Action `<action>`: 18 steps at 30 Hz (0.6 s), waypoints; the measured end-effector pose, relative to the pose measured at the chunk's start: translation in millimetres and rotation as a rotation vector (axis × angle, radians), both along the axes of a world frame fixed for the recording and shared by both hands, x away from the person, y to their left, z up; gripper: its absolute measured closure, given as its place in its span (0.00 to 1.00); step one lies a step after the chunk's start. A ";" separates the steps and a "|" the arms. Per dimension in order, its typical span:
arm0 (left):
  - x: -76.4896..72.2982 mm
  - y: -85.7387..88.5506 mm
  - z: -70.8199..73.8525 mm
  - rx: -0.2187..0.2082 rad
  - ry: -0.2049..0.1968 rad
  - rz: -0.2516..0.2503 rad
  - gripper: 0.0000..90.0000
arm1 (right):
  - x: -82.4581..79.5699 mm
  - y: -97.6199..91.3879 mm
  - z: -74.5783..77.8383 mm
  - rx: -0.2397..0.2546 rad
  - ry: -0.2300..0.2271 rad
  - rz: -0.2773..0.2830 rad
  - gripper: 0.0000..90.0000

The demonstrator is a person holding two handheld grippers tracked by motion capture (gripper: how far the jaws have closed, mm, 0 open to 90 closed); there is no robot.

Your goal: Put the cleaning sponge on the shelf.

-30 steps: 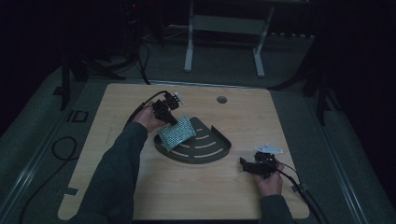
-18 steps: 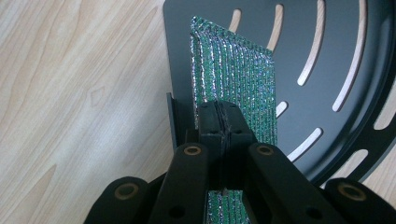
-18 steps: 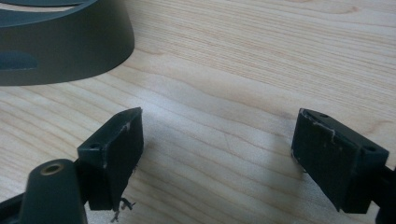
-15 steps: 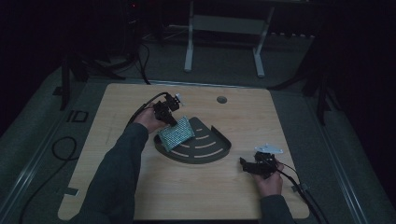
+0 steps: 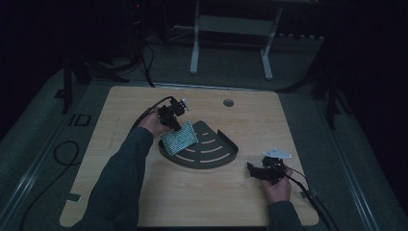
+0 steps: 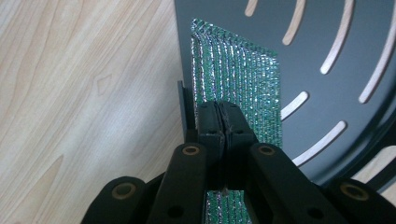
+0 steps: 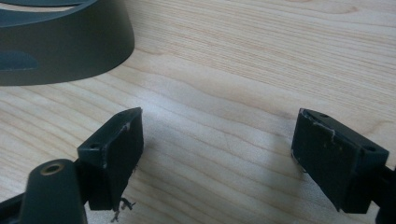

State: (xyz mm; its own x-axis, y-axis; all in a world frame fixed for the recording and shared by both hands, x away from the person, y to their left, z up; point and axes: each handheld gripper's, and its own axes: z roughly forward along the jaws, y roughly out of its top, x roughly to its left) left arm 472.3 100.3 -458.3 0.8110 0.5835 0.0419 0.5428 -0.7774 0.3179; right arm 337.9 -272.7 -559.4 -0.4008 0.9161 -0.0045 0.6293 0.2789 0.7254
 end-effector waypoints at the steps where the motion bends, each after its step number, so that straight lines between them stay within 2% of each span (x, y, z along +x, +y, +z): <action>1: 0.3 0.2 -0.4 0.003 -0.001 0.000 0.99 | 0.0 0.0 0.0 0.000 0.000 0.000 0.18; 18: 0.6 0.2 -2.9 0.028 0.008 0.004 0.98 | 0.0 0.0 0.0 0.000 0.000 0.000 0.18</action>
State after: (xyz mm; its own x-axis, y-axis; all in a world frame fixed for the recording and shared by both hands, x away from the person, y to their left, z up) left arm 472.8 100.5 -461.1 0.8088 0.5857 0.0524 0.5486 -0.7836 0.2916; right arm 337.9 -272.7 -559.4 -0.4011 0.9160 -0.0043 0.6291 0.2788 0.7256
